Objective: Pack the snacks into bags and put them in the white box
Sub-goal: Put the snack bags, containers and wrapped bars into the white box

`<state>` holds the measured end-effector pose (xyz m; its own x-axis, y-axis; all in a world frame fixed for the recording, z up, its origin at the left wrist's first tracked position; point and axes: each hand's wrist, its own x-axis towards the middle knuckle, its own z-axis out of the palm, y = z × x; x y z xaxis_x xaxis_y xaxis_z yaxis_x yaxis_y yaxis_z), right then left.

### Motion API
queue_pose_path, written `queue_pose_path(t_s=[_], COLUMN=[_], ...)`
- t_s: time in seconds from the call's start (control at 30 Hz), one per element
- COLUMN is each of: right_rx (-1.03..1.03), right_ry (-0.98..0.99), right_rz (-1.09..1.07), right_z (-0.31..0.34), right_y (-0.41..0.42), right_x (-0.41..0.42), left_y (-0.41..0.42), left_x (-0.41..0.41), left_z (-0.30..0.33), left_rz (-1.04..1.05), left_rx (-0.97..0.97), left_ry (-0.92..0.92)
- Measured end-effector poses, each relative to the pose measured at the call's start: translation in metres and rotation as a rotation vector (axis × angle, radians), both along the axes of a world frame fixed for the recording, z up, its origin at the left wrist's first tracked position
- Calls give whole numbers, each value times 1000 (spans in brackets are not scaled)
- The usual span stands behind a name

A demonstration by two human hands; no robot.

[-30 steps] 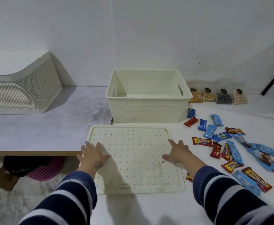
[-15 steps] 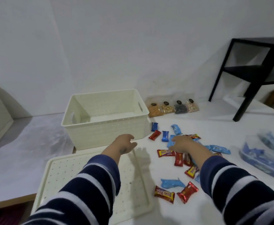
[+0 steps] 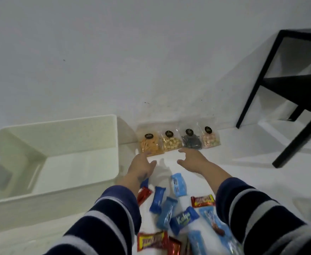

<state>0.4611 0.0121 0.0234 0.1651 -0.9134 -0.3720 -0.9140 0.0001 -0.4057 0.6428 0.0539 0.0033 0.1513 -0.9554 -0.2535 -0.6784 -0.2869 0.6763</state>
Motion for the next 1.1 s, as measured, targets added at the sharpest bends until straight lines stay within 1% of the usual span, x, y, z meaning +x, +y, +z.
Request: queue_pose_path(t_s=[0.07, 0.17, 0.27, 0.43, 0.57, 0.67, 0.77, 0.8, 0.9, 1.0, 1.1], right_rx=[-36, -103, -140, -154, -209, -191, -202, -216, -259, -321, -371], right_ry=[-85, -163, -183, -161, -182, -247, -308, -321, -351, -421, -497], right_rz=[-15, -63, -101, -139, -177, -202, -204, -200, -192, -192, -174], right_z=[-12, -35, -52, -75, -82, -80, -67, -60, -30, 7, 44], right_y=[-36, -89, -119, -144, -148, -145, -138, -135, -125, -115, -102], right_x=[5, 11, 17, 21, 19, 17, 16, 15, 16, 21, 34], left_y=[-27, -64, -92, -118, -121, -117, -111, -109, -105, -93, -75], left_x=[1, 4, 7, 14, 15, 17, 18, 20, 25, 29, 42], left_z=[-14, -32, -44, -61, -69, -70, -50, -41, -7, 32, 68], left_rz=[81, 194, 262, 266, 366, 401, 352, 335, 301, 277, 293], left_rx=[-36, -88, -73, -42, -53, -96, -141, -155, -220, -285, -384], left_ry=[30, 61, 84, 187, 307, 293, 148, 126, 149, 162, 36])
